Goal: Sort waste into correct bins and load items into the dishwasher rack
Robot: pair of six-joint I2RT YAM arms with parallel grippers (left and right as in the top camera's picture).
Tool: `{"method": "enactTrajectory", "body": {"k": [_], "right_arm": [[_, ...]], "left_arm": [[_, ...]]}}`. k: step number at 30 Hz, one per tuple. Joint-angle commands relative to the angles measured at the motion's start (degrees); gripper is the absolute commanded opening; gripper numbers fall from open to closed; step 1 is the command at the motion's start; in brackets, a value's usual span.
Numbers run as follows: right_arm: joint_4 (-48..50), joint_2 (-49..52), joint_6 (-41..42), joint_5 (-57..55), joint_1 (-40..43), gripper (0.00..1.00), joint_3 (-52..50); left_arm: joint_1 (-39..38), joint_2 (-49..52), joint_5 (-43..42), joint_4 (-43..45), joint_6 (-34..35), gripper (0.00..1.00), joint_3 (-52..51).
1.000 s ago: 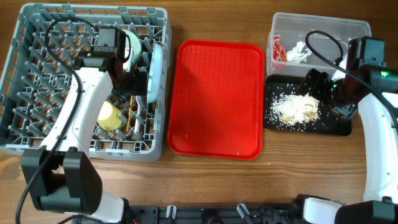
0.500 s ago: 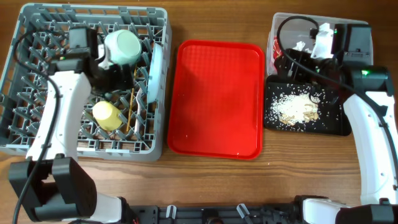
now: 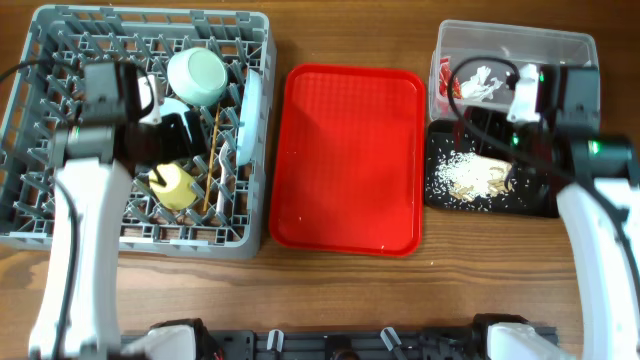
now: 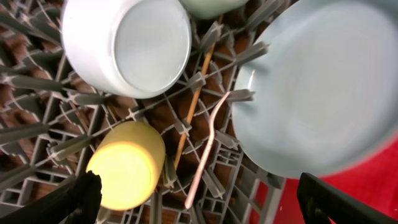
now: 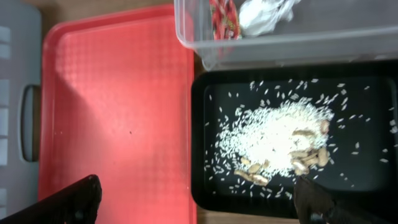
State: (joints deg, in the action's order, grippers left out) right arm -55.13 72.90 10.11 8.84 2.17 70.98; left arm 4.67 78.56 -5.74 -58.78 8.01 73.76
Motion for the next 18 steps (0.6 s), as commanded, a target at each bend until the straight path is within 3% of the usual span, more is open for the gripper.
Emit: {"method": "enactTrajectory", "body": {"k": [1,9,18], "right_arm": [[2.9,-9.2,-1.2,-1.7,-0.1,1.0,-5.2],[4.7,-25.5,-1.0,-7.7,-0.1,1.0,-13.2],[4.5,-26.4,-1.0,-7.6,-0.1,0.99,-13.2]], "left_arm": [[-0.3,-10.1,-4.3,3.6,-4.7,1.0,-6.7],[-3.6,-29.8,-5.8,11.0,-7.1,1.0,-19.0],[-3.6,-34.3,-5.8,9.9,-7.2,1.0,-19.4]]}}
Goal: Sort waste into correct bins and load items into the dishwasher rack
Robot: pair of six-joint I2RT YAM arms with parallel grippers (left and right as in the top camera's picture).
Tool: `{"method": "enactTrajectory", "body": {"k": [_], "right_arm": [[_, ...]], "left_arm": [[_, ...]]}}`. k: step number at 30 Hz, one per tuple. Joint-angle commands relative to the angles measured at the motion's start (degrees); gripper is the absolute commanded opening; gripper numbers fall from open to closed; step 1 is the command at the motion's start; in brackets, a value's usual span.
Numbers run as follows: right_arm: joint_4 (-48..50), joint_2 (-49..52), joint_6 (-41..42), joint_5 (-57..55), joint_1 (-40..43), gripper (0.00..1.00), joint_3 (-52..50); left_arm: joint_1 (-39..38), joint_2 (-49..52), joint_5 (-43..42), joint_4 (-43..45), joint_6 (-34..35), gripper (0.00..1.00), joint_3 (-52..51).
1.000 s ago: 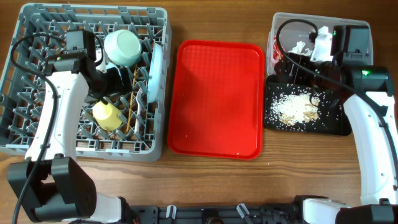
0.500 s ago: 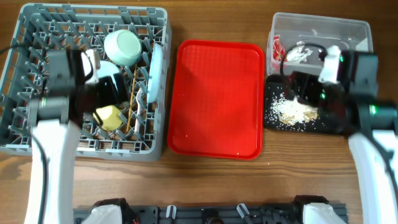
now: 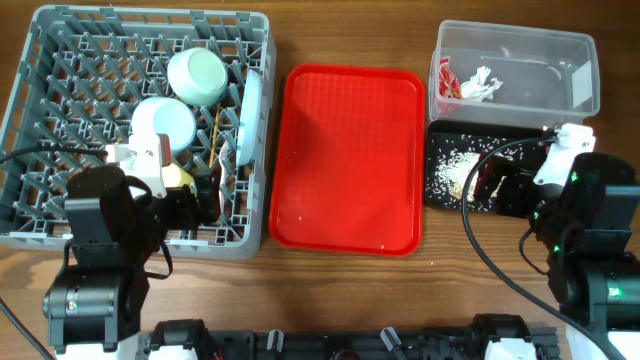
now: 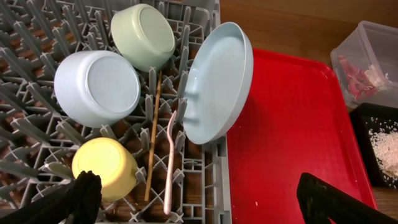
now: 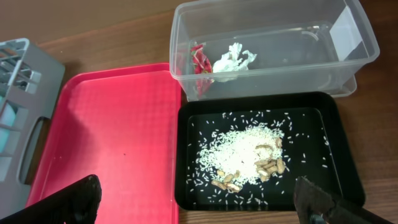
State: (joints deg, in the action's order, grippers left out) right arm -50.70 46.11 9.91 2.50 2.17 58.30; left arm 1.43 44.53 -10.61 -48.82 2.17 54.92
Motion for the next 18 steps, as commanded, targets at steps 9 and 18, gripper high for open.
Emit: {"method": "enactTrajectory", "body": {"k": [9,18], "right_arm": [[0.1,6.8,-0.9,-1.3,-0.1,1.0,-0.5],[0.5,14.4,-0.3,1.8,-0.1,1.0,-0.5]], "left_arm": [[-0.3,-0.2,-0.9,-0.1,-1.3,1.0,-0.5],[-0.3,-0.2,-0.9,-0.1,-1.3,1.0,-0.5]]}}
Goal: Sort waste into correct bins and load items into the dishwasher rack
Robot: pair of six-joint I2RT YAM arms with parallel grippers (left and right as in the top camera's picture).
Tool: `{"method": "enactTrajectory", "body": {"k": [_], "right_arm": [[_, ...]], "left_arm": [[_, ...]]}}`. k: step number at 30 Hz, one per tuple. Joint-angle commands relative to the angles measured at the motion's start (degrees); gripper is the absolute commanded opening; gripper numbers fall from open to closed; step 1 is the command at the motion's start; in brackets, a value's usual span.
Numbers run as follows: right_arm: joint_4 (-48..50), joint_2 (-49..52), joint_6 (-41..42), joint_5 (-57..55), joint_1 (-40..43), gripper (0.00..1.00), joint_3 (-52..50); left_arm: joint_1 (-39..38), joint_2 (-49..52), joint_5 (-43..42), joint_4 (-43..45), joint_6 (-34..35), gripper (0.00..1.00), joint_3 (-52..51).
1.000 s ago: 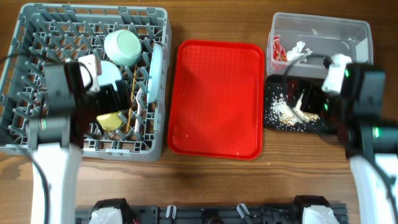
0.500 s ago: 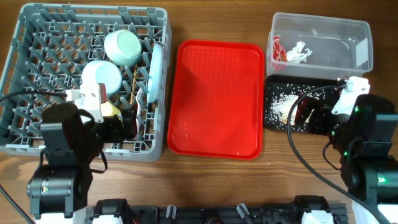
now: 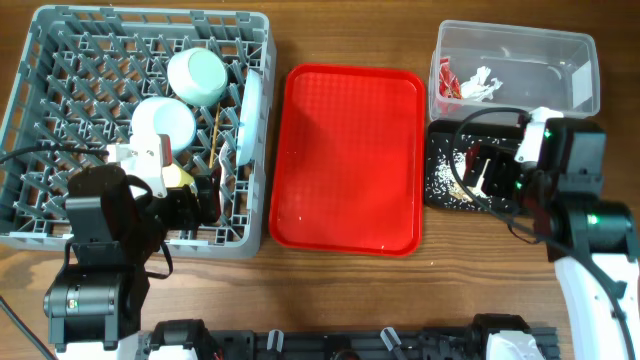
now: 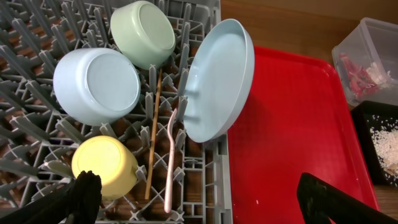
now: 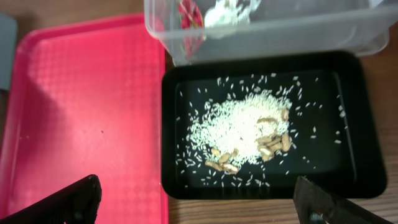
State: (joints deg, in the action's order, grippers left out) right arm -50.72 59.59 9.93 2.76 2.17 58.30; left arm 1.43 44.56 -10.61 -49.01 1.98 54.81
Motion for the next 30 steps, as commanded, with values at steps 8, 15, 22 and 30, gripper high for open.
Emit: {"method": "enactTrajectory", "body": {"k": [8,15,22,30], "right_arm": [[12.0,-6.4,-4.6,1.1,-0.1,1.0,-4.4],[25.1,-20.4,-5.5,1.3,-0.1,0.99,-16.2],[40.0,-36.2,-5.4,2.0,-0.1,1.0,-31.5],[49.8,-51.4,-5.5,1.6,-0.1,1.0,-43.5]], "left_arm": [[-0.3,-0.3,-0.9,0.1,-1.1,1.0,-0.4],[-0.3,-0.3,-0.9,0.1,-1.1,1.0,-0.4],[-0.3,-0.3,-0.9,0.1,-1.1,1.0,-0.4],[-0.3,-0.3,-0.9,0.1,-1.1,1.0,-0.4]]}}
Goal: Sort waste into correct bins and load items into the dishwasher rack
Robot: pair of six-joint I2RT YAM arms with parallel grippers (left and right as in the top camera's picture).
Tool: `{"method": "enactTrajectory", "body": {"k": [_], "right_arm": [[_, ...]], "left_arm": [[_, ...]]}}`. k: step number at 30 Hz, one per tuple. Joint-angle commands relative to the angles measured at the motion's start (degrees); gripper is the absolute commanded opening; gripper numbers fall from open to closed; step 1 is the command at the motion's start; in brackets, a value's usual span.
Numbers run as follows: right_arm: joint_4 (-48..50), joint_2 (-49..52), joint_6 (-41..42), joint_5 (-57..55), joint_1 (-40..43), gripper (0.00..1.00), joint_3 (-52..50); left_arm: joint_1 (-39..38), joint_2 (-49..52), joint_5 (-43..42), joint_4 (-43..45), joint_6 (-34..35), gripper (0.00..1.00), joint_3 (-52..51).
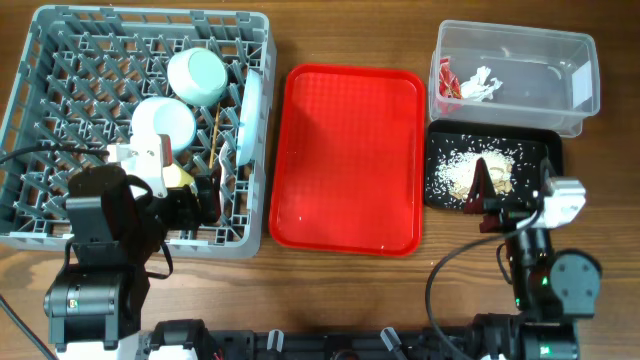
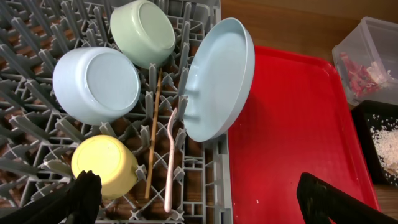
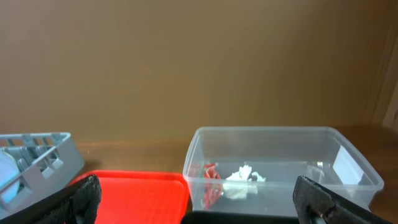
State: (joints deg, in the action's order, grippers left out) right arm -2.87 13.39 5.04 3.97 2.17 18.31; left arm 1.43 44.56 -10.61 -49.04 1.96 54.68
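The grey dishwasher rack (image 1: 60,60) holds a green bowl (image 1: 197,74), a pale blue bowl (image 1: 163,121), a yellow cup (image 2: 104,165), an upright blue plate (image 2: 218,79), a chopstick and a pink spoon (image 2: 170,163). My left gripper (image 2: 199,199) is open above the rack's near right corner, holding nothing. The clear bin (image 1: 515,65) contains red and white wrappers; the black bin (image 1: 490,172) has rice and nuts. My right gripper (image 3: 199,199) is open, pulled back near the table front, facing the clear bin (image 3: 280,165).
A red tray (image 1: 347,158) lies bare between the rack and the bins. Wooden table surface (image 1: 330,290) runs along the front edge. Both arm bases stand at the front.
My right arm drew back toward the table front and tilted up; its camera now looks level at the clear bin instead of down on the black bin. The left arm stayed still.
At first both arms reached out, the left over the rack's dishes, the right over the bins. Then both were pulled back toward the front. The right arm was over the black bin again, and is now withdrawn. The dishes and waste stayed put throughout.
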Motion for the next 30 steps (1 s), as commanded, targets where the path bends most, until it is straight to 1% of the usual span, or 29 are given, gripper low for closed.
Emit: {"method": "enactTrajectory", "body": {"k": [1,7,15,18,19,20,24,26,29,30], "right_arm": [[2.3,-6.8,-0.6,0.3,-0.1,1.0,-4.5],[5.6,-13.3,-0.6,0.3,-0.1,1.0,-9.5],[12.6,-13.2,-0.9,0.3,-0.1,1.0,-13.3],[17.3,-13.2,-3.2,0.3,-0.1,1.0,-15.5],[20.4,-13.2,-4.1,0.3,-0.1,1.0,-17.4],[21.0,-13.2,-5.0,0.3,-0.1,1.0,-18.1],[17.5,-13.2,-8.4,0.7,-0.1,1.0,-18.0],[14.0,-13.2,-10.1,0.7,-0.1,1.0,-18.0],[6.3,-13.2,-8.9,0.1,-0.1,1.0,-18.0],[2.3,-13.2,-6.9,0.0,-0.1,1.0,-18.0]], "left_arm": [[-0.3,-0.3,-0.9,0.1,-1.1,1.0,-0.3],[-0.3,-0.3,-0.9,0.1,-1.1,1.0,-0.3],[-0.3,-0.3,-0.9,0.1,-1.1,1.0,-0.3],[-0.3,-0.3,-0.9,0.1,-1.1,1.0,-0.3],[-0.3,-0.3,-0.9,0.1,-1.1,1.0,-0.3],[-0.3,-0.3,-0.9,0.1,-1.1,1.0,-0.3],[-0.3,-0.3,-0.9,0.1,-1.1,1.0,-0.3],[-0.3,-0.3,-0.9,0.1,-1.1,1.0,-0.3],[-0.3,-0.3,-0.9,0.1,-1.1,1.0,-0.3],[-0.3,-0.3,-0.9,0.1,-1.1,1.0,-0.3]]}}
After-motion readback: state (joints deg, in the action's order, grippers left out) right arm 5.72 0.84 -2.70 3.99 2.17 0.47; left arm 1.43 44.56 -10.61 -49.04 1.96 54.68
